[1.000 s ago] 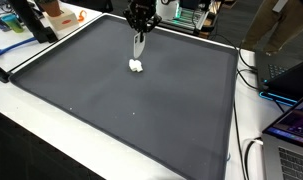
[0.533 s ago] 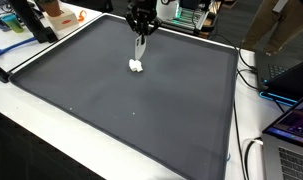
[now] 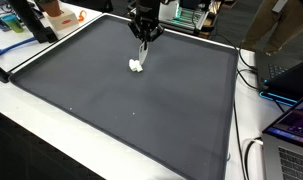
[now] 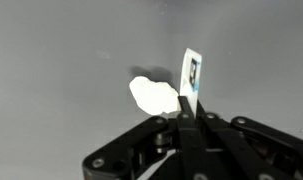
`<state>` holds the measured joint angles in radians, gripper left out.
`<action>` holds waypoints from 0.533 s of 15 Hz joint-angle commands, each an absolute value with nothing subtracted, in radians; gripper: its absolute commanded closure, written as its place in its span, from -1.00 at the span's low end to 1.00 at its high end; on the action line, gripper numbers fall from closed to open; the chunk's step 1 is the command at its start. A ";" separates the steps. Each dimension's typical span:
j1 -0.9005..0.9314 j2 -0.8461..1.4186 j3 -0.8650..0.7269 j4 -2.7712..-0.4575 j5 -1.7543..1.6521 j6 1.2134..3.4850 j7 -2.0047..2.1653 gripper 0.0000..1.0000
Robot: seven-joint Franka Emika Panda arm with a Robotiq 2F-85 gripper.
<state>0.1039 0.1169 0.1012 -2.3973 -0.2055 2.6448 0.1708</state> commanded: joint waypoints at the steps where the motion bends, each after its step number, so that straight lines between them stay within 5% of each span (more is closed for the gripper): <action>1: 0.124 0.134 0.068 -2.411 -0.299 2.679 0.225 0.98; 8: 0.144 0.170 0.048 -2.395 -0.405 2.678 0.293 0.98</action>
